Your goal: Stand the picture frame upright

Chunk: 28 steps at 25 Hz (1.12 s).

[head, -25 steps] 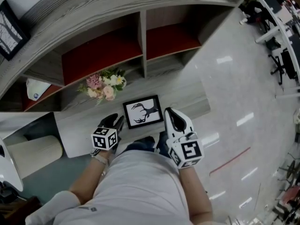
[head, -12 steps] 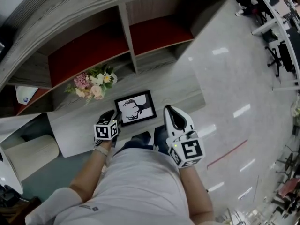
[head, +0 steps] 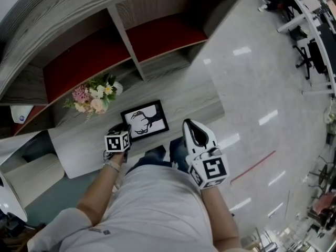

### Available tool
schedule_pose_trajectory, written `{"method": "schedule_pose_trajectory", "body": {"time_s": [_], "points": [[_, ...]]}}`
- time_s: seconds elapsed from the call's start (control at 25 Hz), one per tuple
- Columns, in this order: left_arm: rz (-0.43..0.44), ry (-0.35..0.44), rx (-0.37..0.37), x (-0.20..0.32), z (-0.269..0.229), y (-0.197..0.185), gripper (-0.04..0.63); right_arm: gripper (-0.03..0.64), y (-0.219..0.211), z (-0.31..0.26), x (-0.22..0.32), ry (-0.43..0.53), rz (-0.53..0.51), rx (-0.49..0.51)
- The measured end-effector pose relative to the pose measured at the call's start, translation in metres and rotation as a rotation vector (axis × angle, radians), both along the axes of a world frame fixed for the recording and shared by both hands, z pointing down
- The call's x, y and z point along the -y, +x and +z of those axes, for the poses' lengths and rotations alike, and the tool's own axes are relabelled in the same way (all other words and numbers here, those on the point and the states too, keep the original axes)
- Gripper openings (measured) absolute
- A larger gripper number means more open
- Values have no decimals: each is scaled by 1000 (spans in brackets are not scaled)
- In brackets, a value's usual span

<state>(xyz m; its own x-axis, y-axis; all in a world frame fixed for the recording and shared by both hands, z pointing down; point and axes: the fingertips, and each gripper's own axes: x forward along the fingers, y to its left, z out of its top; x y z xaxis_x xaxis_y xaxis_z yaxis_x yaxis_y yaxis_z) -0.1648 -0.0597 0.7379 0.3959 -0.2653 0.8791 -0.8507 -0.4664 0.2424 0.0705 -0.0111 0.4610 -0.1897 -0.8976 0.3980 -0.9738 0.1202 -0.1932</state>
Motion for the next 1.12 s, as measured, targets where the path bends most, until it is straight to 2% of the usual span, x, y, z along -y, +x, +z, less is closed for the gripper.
{"method": "schedule_pose_trajectory", "body": {"time_s": [0.28,0.56,1.12], "points": [[7,6,15,-1,1,2,136,21,6,1,-1,-7,4,2],[-50,7,-8,10,-2,2,97,20,6,1,1,-9,-2,3],[47,171,82,39,-33,8,74,21,7,-2,12,9,-35,17]]}}
